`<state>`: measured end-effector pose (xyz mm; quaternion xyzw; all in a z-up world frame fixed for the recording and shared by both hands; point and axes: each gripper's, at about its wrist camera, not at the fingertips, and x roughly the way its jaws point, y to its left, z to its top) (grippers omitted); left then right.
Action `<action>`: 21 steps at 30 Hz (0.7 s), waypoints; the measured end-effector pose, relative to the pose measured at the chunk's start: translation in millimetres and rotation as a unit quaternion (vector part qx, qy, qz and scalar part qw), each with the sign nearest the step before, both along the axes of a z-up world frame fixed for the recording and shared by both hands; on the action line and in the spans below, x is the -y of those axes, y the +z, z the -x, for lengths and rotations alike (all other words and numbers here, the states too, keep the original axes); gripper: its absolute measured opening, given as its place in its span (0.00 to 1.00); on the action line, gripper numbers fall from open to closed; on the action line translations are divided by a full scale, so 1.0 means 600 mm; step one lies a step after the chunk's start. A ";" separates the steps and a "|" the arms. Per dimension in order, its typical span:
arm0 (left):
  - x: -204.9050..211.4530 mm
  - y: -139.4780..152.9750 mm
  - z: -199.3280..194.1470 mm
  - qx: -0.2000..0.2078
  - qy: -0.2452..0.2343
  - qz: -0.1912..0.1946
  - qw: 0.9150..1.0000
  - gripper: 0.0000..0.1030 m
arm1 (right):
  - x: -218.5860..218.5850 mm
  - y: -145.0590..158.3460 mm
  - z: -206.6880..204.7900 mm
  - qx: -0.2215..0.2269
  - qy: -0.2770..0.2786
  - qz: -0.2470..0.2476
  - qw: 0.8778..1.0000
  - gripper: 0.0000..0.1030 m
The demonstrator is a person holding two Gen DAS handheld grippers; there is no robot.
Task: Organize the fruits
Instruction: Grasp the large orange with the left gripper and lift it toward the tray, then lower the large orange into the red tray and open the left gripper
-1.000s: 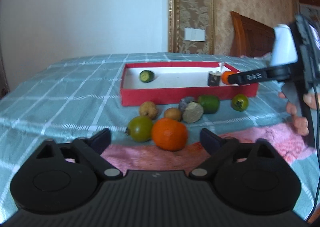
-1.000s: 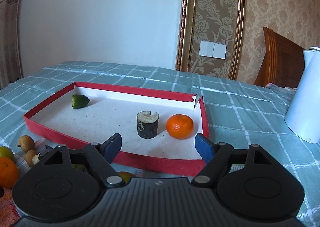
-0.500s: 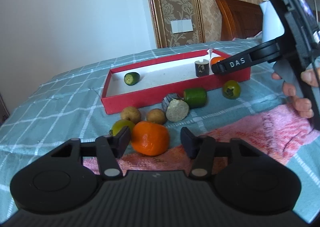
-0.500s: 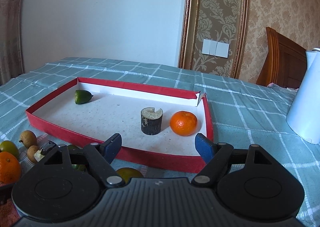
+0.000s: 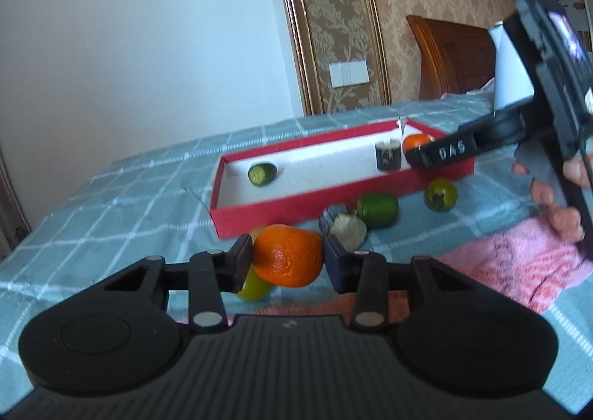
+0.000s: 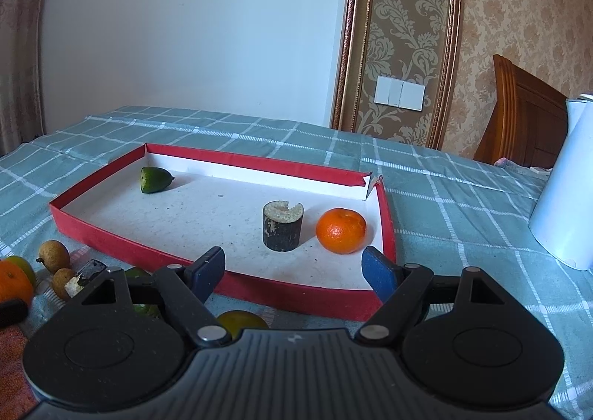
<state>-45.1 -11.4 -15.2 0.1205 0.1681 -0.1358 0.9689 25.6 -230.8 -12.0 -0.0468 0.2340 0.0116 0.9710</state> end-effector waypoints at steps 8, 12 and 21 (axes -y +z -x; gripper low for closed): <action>-0.021 0.039 -0.072 -0.011 0.008 0.047 0.999 0.37 | 0.000 0.000 -0.001 0.000 -0.007 0.001 1.000 0.79; -0.026 0.050 -0.130 -0.020 0.018 0.066 0.997 0.37 | -0.002 -0.001 -0.002 0.001 -0.007 -0.001 1.000 0.79; -0.023 0.034 -0.237 -0.070 0.022 0.083 0.994 0.37 | -0.002 -0.001 0.000 0.008 -0.011 -0.006 1.000 0.79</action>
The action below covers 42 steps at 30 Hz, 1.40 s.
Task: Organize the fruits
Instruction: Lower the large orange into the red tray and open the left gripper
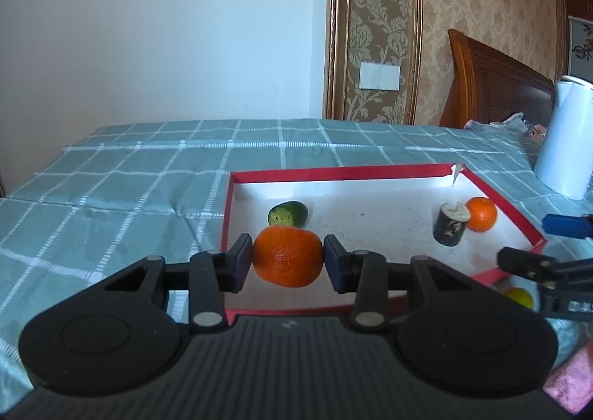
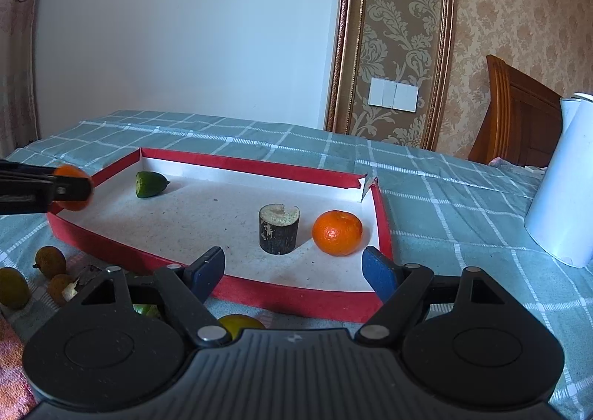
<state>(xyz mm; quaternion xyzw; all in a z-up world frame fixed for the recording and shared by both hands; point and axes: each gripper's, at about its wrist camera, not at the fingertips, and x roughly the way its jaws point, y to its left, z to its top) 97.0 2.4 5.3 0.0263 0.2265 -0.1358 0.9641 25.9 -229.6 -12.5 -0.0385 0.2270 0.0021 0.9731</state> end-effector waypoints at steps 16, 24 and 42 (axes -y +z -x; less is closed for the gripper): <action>0.007 -0.019 -0.053 -0.041 0.000 -0.003 0.999 0.37 | -0.021 -0.021 0.043 -0.033 0.062 0.013 0.997 0.88; 0.014 -0.018 -0.067 -0.062 -0.006 -0.021 0.998 0.37 | -0.033 -0.034 0.040 -0.053 0.062 0.034 0.996 0.88; 0.019 -0.014 -0.030 -0.051 -0.001 -0.067 0.996 0.59 | -0.041 -0.042 0.035 -0.061 0.059 0.055 0.995 0.88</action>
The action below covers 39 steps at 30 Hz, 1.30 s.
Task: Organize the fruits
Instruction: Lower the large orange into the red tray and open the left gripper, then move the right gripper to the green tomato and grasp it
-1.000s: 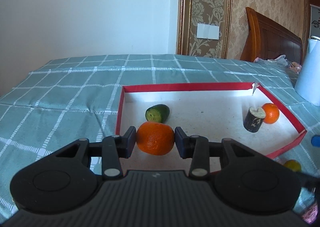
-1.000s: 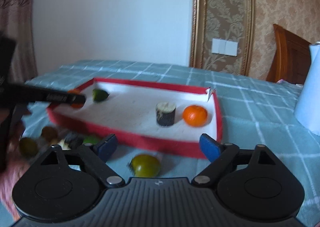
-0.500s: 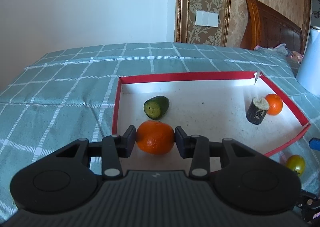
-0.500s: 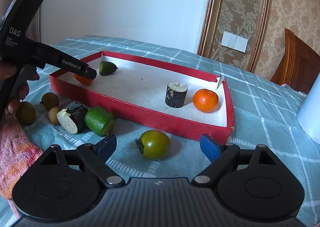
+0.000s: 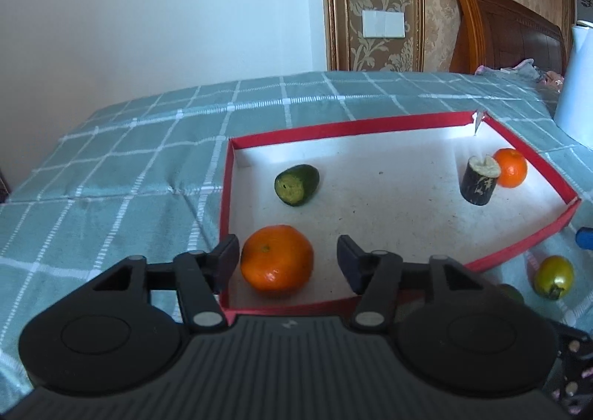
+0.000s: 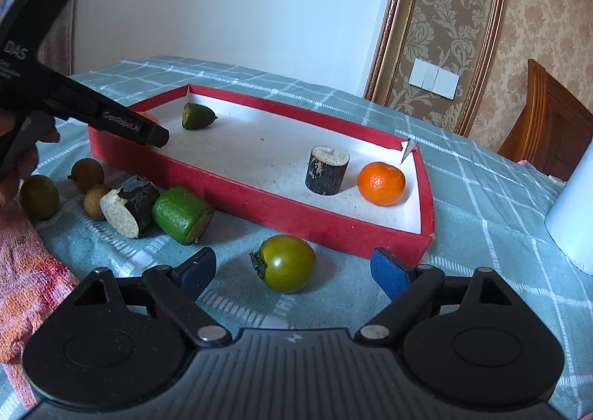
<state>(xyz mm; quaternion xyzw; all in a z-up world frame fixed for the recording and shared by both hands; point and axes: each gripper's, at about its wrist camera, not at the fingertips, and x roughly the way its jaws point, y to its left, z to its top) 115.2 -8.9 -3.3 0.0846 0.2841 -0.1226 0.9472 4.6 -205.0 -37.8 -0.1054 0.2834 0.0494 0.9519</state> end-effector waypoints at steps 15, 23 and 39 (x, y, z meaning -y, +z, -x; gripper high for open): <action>-0.061 0.006 0.219 0.062 -0.003 0.023 0.998 0.89 | 0.006 -0.001 -0.004 -0.003 -0.002 -0.005 1.000 0.88; -0.063 -0.032 0.212 0.016 -0.001 0.041 0.999 0.89 | 0.009 0.000 0.000 0.005 -0.005 -0.013 1.000 0.88; -0.069 -0.054 0.198 -0.014 0.012 0.038 0.999 1.00 | 0.031 0.003 -0.011 -0.004 -0.021 -0.046 0.999 0.88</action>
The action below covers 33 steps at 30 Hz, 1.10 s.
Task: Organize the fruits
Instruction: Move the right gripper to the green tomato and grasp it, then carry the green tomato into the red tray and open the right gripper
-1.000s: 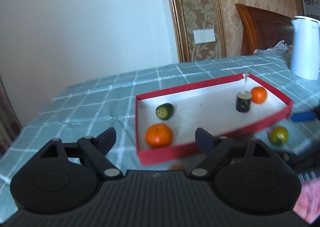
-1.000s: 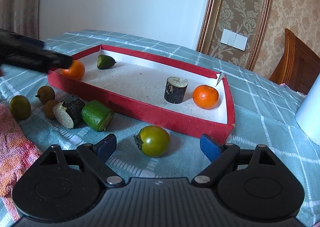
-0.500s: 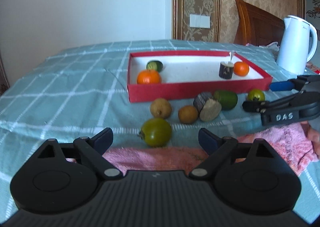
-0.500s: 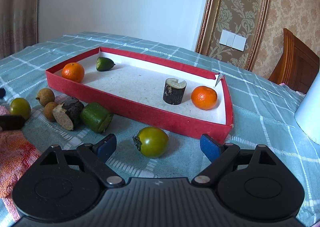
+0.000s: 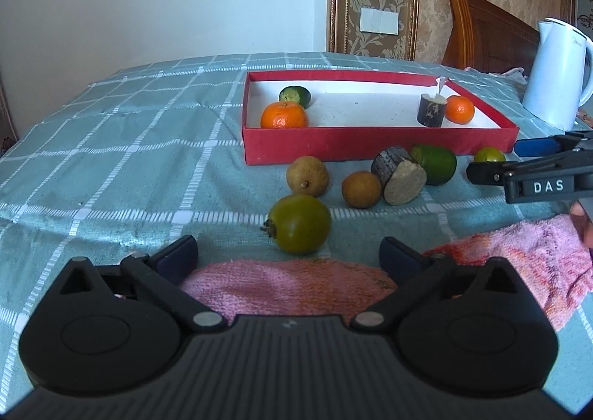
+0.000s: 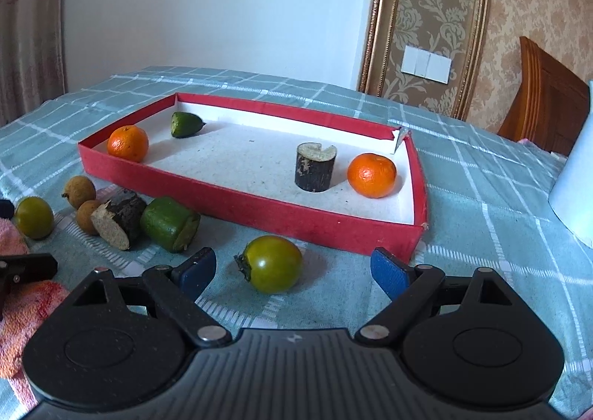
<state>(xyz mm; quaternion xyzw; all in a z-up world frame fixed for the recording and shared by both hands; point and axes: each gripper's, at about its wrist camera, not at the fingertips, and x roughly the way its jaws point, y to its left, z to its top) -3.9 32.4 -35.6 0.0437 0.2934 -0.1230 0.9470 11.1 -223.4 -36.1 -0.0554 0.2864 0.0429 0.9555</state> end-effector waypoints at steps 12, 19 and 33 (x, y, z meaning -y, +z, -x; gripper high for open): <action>-0.002 -0.001 0.001 0.002 -0.003 0.001 1.000 1.00 | 0.022 -0.007 -0.019 -0.031 -0.013 -0.048 0.998 0.70; -0.002 -0.001 0.001 0.002 -0.003 0.001 1.000 1.00 | 0.018 -0.005 -0.011 -0.019 -0.007 -0.049 0.999 0.47; -0.002 -0.001 0.002 0.002 -0.003 0.001 1.000 1.00 | 0.013 0.005 0.008 0.010 -0.007 -0.040 0.999 0.32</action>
